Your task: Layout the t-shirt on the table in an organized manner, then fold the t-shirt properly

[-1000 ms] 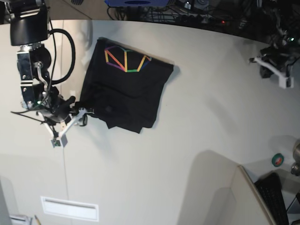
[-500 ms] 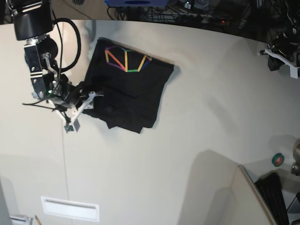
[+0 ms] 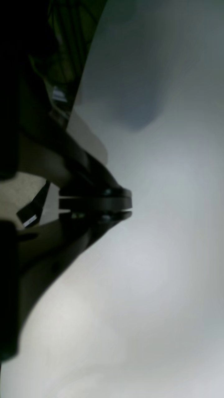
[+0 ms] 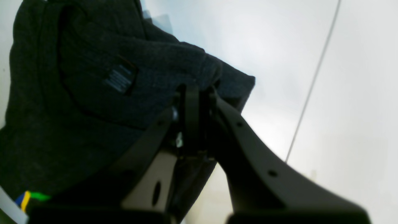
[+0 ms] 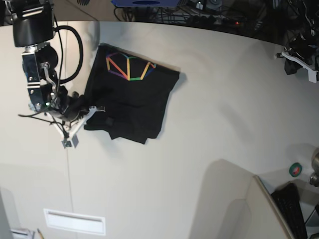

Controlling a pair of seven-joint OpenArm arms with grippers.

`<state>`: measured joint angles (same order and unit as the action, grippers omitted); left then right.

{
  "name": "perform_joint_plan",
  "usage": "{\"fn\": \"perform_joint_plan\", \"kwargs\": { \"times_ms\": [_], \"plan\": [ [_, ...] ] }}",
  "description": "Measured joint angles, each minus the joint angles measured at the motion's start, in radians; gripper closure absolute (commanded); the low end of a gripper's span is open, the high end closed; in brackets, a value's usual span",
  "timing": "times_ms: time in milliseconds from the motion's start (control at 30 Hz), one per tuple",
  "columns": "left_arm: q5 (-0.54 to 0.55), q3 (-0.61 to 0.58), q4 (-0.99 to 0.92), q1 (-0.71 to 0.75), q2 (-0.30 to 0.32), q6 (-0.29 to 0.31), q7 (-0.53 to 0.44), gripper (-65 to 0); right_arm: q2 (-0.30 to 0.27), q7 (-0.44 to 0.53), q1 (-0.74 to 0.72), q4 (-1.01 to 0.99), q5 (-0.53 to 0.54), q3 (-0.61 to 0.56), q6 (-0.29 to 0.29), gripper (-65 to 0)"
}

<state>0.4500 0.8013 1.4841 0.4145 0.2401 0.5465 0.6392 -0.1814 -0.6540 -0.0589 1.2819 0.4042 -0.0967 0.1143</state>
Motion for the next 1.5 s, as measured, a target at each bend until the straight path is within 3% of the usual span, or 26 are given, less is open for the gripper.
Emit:
{"fn": "perform_joint_plan", "kwargs": {
  "times_ms": [133, 167, 267, 333, 500, 633, 733, 867, 933, 1100, 1233, 1333, 1500],
  "plan": [
    [-0.007, 0.0, -0.021, -0.005, -0.001, 0.0, 0.007, 0.0, 0.003, 0.0, -0.011, -0.043, 0.0, 0.002, 0.0, 0.0],
    [-0.006, 0.0, -0.021, -0.008, -0.002, 0.0, 0.004, 0.0, 0.003, -0.001, -0.008, -0.043, 0.0, 0.006, 0.0, -5.7],
    [-0.002, 0.0, -0.019, -0.018, -0.001, 0.0, 0.0, 0.0, 0.003, -0.002, -0.007, -0.04, 0.0, 0.031, 0.0, -30.6],
    [-0.003, 0.0, -0.013, -0.015, -0.001, 0.0, 0.001, 0.0, 0.004, -0.003, 0.005, 0.003, -0.002, 0.088, 0.0, -34.5],
    [-0.002, -0.059, 0.039, 0.022, 0.009, 0.0, -0.004, 0.0, -0.019, 0.111, 0.14, 0.229, -0.006, 0.201, -0.002, -23.0],
    [-0.004, -0.11, 0.129, 0.082, 0.005, 0.003, 0.0, 0.0, -0.071, 0.094, 0.296, 0.36, 0.009, 0.195, 0.013, 0.0],
    [-0.001, -0.116, 0.196, 0.135, 0.011, 0.008, -0.073, 0.0, -0.107, 0.096, 0.433, 0.444, 0.005, 0.23, 0.002, 0.0],
    [-0.018, -0.132, 0.251, 0.233, 0.019, 0.034, -0.13, 0.0, -0.108, 0.098, 0.64, 0.532, 0.002, 0.322, 0.0, 0.0],
    [-0.118, -0.179, 0.261, 0.288, 0.04, 0.068, -0.151, 0.0, -0.107, 0.096, 0.74, 0.56, 0.007, 0.344, 0.004, 0.0],
    [-0.488, -0.35, 0.261, 0.393, 0.045, 0.068, -0.317, 0.0, -0.09, 0.107, 0.937, 0.568, 0.005, 0.377, 0.003, 0.0],
    [-0.6, -0.429, 0.256, 0.534, 0.039, 0.069, -0.407, 0.0, 0.003, 0.103, 1.089, 0.539, 0.009, 0.359, 0.003, 0.0],
    [-0.55, -0.476, 0.171, 0.554, 0.058, 0.064, -0.442, 0.0, 0.016, 0.092, 1.055, 0.359, 0.016, 0.255, 0.021, 0.0],
    [-0.575, -0.624, -0.19, 0.399, 0.064, 0.056, -0.438, 0.0, 0.008, 0.14, 0.808, -0.092, -0.003, 0.153, 0.006, 0.0]
  ]
}}
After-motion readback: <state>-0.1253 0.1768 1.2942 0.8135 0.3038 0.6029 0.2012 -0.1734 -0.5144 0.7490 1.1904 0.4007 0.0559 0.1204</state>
